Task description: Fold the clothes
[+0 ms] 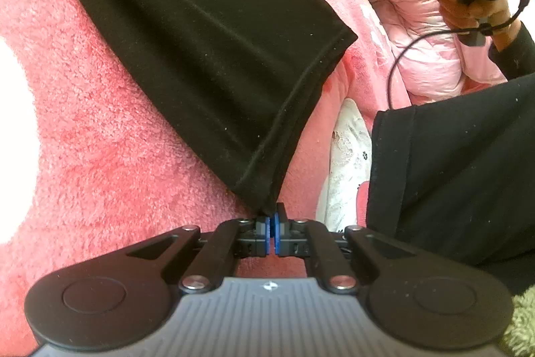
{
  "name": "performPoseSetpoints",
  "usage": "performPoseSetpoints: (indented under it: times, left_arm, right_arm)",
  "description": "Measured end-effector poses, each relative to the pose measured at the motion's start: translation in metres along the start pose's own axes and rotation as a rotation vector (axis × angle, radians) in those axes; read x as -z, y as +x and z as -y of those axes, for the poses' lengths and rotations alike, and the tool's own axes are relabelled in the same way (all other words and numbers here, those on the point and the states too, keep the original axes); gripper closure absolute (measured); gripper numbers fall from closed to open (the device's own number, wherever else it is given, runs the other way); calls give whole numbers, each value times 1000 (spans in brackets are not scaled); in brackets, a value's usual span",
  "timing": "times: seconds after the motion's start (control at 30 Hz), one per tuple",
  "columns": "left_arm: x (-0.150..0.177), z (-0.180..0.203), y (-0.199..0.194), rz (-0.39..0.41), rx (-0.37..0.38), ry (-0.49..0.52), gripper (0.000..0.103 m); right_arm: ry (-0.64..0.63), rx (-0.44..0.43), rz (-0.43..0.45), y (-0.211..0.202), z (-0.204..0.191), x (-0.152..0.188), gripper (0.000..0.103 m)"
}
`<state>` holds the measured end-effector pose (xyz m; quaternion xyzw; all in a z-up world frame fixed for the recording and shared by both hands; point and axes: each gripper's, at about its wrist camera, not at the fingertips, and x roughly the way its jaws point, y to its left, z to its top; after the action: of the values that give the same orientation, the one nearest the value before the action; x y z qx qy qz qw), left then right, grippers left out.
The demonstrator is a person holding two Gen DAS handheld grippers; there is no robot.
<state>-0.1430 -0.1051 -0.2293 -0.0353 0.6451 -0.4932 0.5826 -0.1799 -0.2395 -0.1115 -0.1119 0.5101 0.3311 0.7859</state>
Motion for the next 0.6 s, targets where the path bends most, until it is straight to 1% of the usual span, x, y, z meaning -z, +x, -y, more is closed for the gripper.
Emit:
performPoseSetpoints:
  times: [0.03, 0.07, 0.13, 0.2, 0.3, 0.47, 0.5, 0.57, 0.6]
  left_arm:
    - [-1, 0, -5, 13, -10, -3, 91]
    - [-2, 0, -10, 26, -21, -5, 88]
    - [-5, -1, -20, 52, -41, -11, 73]
    - [-7, -1, -30, 78, -62, -16, 65]
    - [-6, -4, -45, 115, -89, -29, 65]
    - [24, -26, -64, 161, -103, -85, 65]
    - [30, -31, -68, 170, -106, -96, 67]
    - [43, -39, -76, 189, -112, -118, 79]
    - [49, -44, -80, 198, -115, -129, 88]
  right_arm:
    - [-14, -15, 0, 5, -4, -2, 96]
    - [-28, -30, 1, 10, -9, -3, 96]
    - [-55, -59, 1, 19, -18, -7, 96]
    - [-75, -81, 3, 27, -24, -9, 96]
    - [-11, -45, 25, 23, -15, -8, 96]
    - [187, 48, 85, 15, 11, -1, 96]
    - [224, 58, 93, 15, 15, 0, 96]
    - [268, 72, 104, 15, 22, 5, 95]
    - [284, 77, 108, 16, 25, 8, 95]
